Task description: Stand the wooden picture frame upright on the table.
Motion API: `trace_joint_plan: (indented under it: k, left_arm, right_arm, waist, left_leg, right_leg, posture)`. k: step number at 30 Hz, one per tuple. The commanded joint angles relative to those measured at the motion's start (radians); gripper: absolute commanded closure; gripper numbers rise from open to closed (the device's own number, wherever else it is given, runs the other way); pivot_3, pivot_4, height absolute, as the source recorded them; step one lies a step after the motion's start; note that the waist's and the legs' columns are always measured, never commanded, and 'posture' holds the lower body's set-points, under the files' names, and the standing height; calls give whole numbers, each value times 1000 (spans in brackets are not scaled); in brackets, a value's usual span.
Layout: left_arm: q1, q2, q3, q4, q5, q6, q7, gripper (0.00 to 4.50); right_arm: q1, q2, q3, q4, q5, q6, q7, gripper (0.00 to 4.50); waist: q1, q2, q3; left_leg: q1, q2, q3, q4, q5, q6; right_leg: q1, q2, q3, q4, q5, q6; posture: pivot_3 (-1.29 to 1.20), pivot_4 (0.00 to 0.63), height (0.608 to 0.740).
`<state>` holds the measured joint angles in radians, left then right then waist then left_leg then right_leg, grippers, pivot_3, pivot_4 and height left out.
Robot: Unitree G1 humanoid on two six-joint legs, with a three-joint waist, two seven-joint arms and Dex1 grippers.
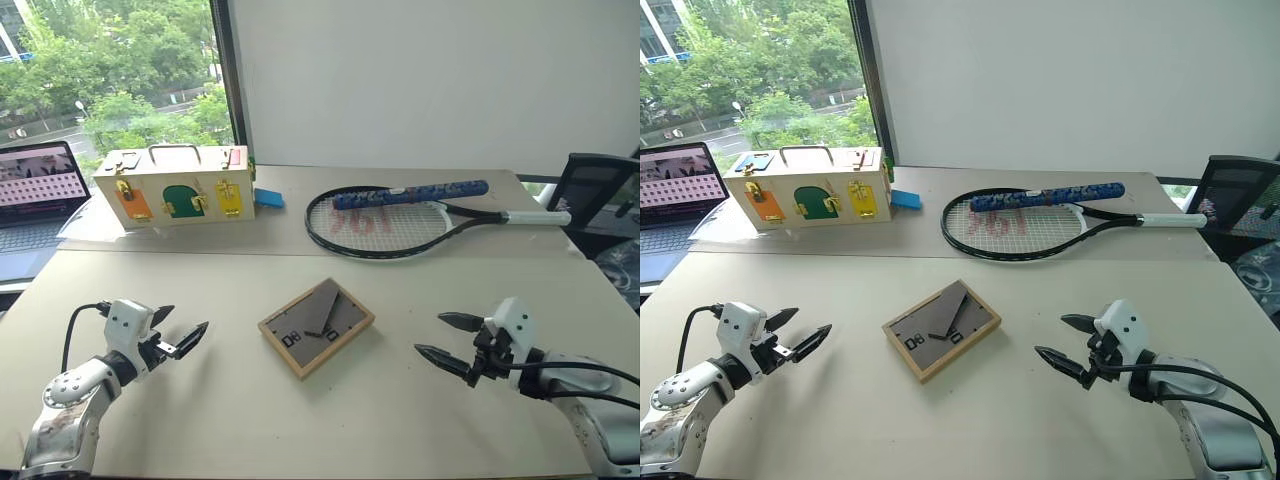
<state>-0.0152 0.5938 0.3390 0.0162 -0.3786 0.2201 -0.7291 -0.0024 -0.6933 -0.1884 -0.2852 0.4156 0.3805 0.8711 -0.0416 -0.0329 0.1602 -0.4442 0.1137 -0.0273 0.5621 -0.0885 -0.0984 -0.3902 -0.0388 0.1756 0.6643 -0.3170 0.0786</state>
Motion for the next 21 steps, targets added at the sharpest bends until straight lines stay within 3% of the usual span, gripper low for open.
trace_joint_plan:
  k: [1,4,7,8,10,19,21]
  left_arm:
    - [-46,54,22,-22,-83,80,-65,0]
    - [-185,124,35,8,-163,171,-137,0]
    - [-271,150,-18,33,-161,193,-177,0]
    - [-311,143,-50,54,-147,191,-188,528]
    - [-361,133,-96,86,-114,178,-201,1069]
    - [-475,45,-303,256,90,0,-194,4456]
    - [-493,9,-334,281,115,-24,-188,4497]
  right_arm:
    - [-20,-55,-23,-30,59,70,41,58]
    - [-51,-162,-28,-108,172,215,129,58]
    - [-97,-196,-10,-185,259,321,120,58]
    - [-118,-192,18,-199,243,323,102,573]
    - [-147,-181,54,-208,216,328,70,1083]
    - [-264,-119,290,-46,-12,263,-21,4254]
    - [-310,-72,331,7,-39,254,-30,4442]
  waist:
    - [0,0,0]
    - [6,-1,2]
    - [2,-1,1]
    - [0,-1,1]
    - [-1,-2,1]
    - [0,-2,1]
    - [0,-2,1]
  left_leg:
    - [0,0,0,0,0,0]
    - [-1,0,-1,1,0,0]
    - [-1,0,-1,3,0,0]
    - [-1,0,-1,3,-1,1]
    - [-1,0,-1,3,-1,2]
    - [-3,-1,-1,5,-3,4]
    - [-4,-1,-1,6,-3,4]
  right_leg:
    - [0,0,0,0,0,0]
    - [-1,0,0,1,0,0]
    - [1,0,-1,0,-1,3]
    - [2,0,-1,0,-1,3]
    - [2,0,-1,-1,-1,3]
    - [0,0,-1,0,1,-2]
    - [0,0,-1,0,1,-1]
  posture:
    - [0,150,735]
    - [0,150,735]
    - [0,150,735]
    - [0,150,735]
    - [0,150,735]
    - [0,150,735]
    - [0,150,735]
